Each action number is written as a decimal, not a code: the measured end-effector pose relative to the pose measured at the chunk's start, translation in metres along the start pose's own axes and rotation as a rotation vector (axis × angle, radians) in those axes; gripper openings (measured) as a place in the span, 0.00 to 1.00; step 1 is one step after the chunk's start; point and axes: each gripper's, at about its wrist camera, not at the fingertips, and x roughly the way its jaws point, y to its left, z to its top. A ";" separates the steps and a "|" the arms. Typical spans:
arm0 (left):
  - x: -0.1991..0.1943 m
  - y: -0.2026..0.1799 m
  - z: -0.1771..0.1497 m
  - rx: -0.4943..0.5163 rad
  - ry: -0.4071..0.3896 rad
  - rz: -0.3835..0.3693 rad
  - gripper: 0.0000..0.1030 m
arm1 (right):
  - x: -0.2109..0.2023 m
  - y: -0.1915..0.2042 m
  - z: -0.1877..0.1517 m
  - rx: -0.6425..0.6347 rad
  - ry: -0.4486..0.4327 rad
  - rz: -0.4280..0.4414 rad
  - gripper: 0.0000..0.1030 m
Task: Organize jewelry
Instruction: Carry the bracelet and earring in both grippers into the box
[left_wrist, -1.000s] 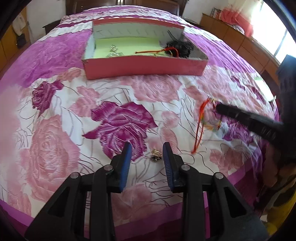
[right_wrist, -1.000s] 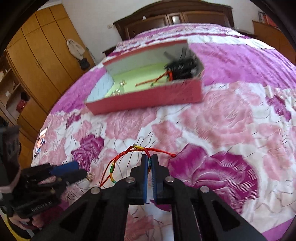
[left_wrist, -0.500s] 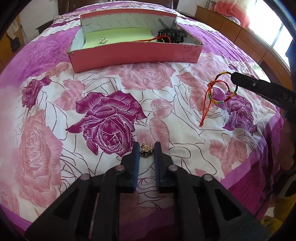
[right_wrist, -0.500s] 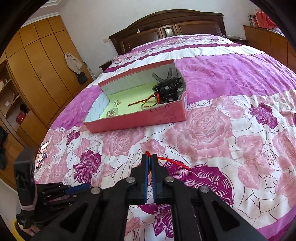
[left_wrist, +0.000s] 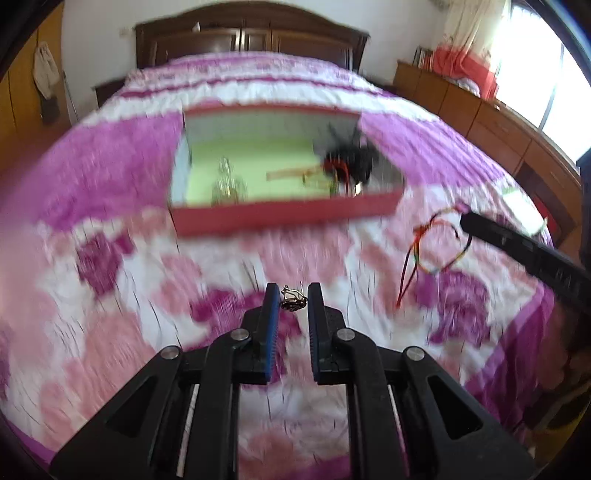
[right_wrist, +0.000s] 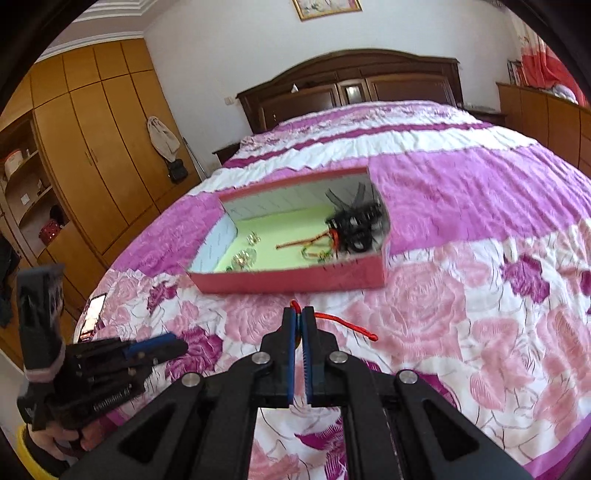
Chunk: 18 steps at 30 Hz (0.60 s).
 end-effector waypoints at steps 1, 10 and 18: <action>-0.001 -0.001 0.005 0.002 -0.018 0.005 0.07 | -0.001 0.002 0.003 -0.005 -0.011 0.000 0.05; -0.006 0.004 0.048 0.008 -0.181 0.062 0.07 | -0.001 0.018 0.033 -0.044 -0.106 -0.003 0.05; -0.001 0.007 0.074 0.022 -0.302 0.118 0.07 | 0.008 0.024 0.061 -0.046 -0.204 -0.017 0.05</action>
